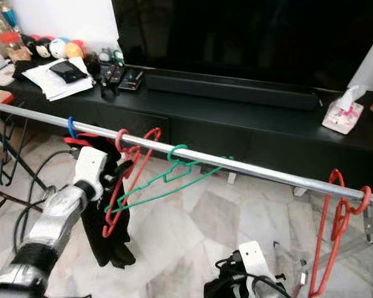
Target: Hang hanger
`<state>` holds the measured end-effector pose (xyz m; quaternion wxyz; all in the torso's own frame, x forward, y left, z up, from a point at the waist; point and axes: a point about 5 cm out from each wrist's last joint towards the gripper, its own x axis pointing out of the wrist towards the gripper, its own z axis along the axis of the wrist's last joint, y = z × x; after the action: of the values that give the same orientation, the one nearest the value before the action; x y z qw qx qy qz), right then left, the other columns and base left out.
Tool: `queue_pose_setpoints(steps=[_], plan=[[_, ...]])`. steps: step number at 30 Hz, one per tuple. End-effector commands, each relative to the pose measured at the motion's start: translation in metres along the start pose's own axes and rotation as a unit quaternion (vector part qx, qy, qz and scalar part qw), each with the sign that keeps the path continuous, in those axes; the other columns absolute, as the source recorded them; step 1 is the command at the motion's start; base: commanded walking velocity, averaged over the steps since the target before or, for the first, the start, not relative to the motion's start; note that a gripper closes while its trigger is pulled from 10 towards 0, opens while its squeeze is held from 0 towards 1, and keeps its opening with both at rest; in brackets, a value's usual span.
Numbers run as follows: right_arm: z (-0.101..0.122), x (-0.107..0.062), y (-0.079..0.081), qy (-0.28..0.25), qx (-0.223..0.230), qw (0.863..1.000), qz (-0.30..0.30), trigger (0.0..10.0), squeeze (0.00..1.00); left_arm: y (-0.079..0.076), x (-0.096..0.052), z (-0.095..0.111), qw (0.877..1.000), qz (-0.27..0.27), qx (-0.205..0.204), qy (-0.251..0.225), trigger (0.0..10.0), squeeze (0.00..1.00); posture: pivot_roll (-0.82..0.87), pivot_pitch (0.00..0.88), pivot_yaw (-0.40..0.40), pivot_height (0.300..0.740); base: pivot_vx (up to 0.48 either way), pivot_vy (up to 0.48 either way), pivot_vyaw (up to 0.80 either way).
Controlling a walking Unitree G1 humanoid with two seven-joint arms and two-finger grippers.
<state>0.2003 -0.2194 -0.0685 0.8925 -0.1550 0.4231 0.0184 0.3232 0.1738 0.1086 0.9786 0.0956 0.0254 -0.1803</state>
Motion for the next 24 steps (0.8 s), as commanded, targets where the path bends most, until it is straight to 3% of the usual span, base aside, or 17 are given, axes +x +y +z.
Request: queue_pose_setpoints(steps=[1,4,6,11,13,17,24], plan=[[0.000,0.000,-0.001,0.000,-0.003,1.000,0.002,10.0,0.00,0.000,-0.007,0.009,1.000,-0.015,-0.005,-0.008,10.0,0.00,-0.04,0.030,-0.024,0.740,0.000,0.000,0.00],[-0.001,0.000,-0.001,0.001,-0.004,1.000,0.003,10.0,0.00,-0.004,-0.019,0.014,0.999,-0.044,-0.011,-0.009,10.0,0.00,-0.04,0.030,-0.026,0.740,0.000,0.000,0.00],[-0.001,0.000,-0.001,0.002,-0.004,1.000,0.003,10.0,0.00,-0.009,-0.035,0.018,0.997,-0.082,-0.009,0.000,10.0,0.00,-0.04,0.031,-0.026,0.740,0.000,0.000,0.00],[0.000,0.000,-0.001,0.002,-0.005,1.000,0.003,10.0,0.00,-0.017,-0.054,0.027,0.993,-0.120,-0.015,0.004,10.0,0.00,-0.03,0.032,-0.027,0.740,0.000,0.000,0.00],[0.000,0.000,-0.001,0.002,-0.005,1.000,0.003,10.0,0.00,-0.029,-0.067,0.036,0.981,-0.192,-0.023,0.008,10.0,0.00,-0.03,0.031,-0.029,0.740,0.000,0.000,0.00],[0.001,0.000,-0.002,0.001,-0.006,1.000,0.004,10.0,0.00,-0.036,-0.072,0.041,0.972,-0.232,-0.014,0.027,10.0,0.00,-0.02,0.030,-0.030,0.740,0.000,0.000,0.00],[0.001,0.000,-0.002,0.000,-0.005,1.000,0.003,10.0,0.00,-0.042,-0.043,0.049,0.975,-0.220,0.024,0.020,10.0,0.00,-0.03,0.026,-0.031,0.740,0.000,0.000,0.00]])
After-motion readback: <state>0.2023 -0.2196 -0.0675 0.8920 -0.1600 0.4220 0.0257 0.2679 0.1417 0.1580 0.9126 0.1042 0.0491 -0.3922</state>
